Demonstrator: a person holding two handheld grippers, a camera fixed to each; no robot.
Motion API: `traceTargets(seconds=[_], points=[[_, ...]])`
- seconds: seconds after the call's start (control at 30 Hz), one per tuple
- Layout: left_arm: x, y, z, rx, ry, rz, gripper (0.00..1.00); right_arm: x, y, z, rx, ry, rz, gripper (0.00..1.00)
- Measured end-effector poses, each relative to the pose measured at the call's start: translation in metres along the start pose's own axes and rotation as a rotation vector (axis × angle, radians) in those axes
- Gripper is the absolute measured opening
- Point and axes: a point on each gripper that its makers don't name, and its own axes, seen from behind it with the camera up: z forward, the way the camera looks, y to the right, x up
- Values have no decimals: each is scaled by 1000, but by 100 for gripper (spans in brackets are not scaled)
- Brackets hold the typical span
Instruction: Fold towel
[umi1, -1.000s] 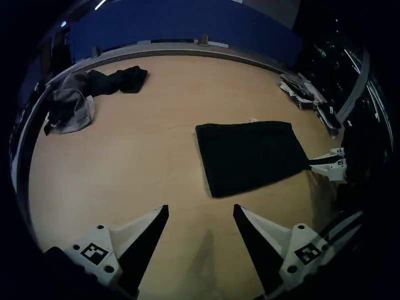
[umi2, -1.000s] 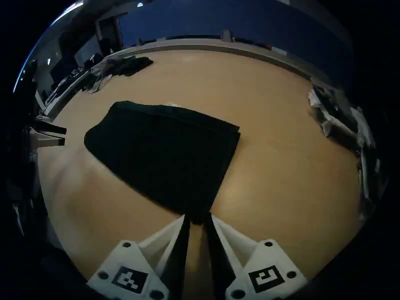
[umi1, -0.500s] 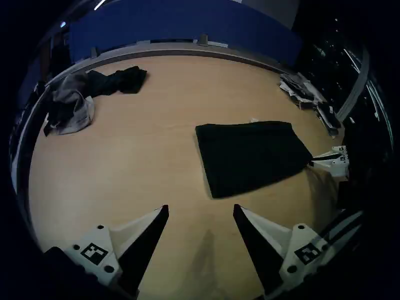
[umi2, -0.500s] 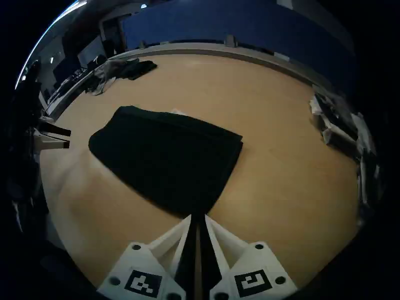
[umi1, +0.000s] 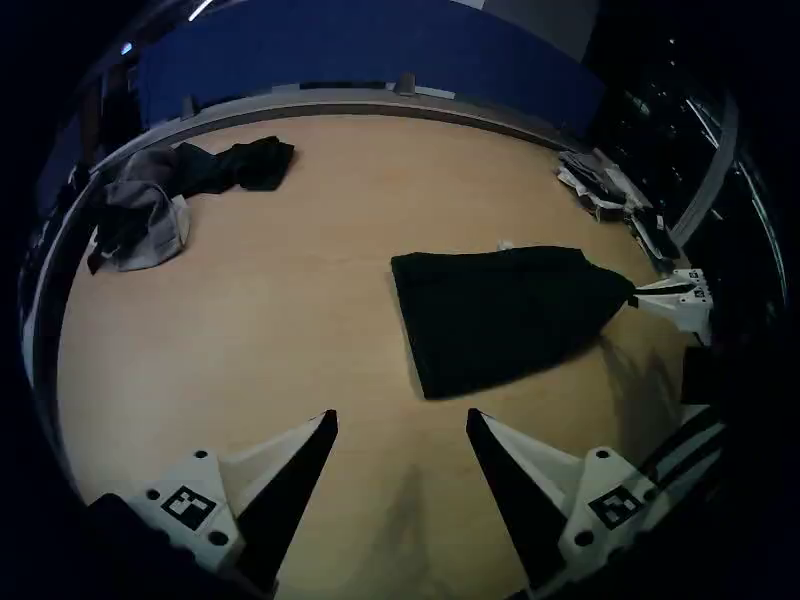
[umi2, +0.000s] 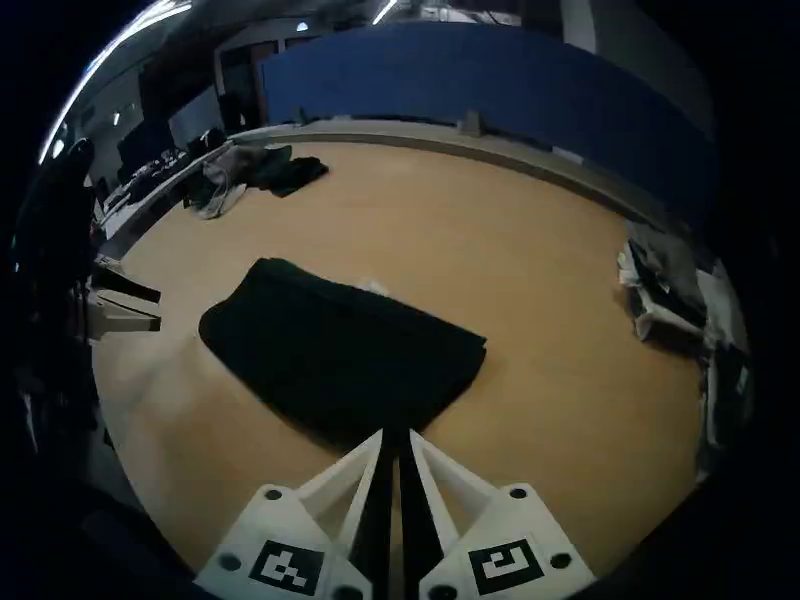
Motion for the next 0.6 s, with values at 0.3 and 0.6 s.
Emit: traceTargets(seconds=[0.3, 0.6], points=[[1, 0, -3, -5, 10, 1, 96, 33, -10, -6, 10, 40, -61, 4], [3, -2, -7, -7, 22, -5, 96, 57, -21, 1, 21, 65, -101, 3]])
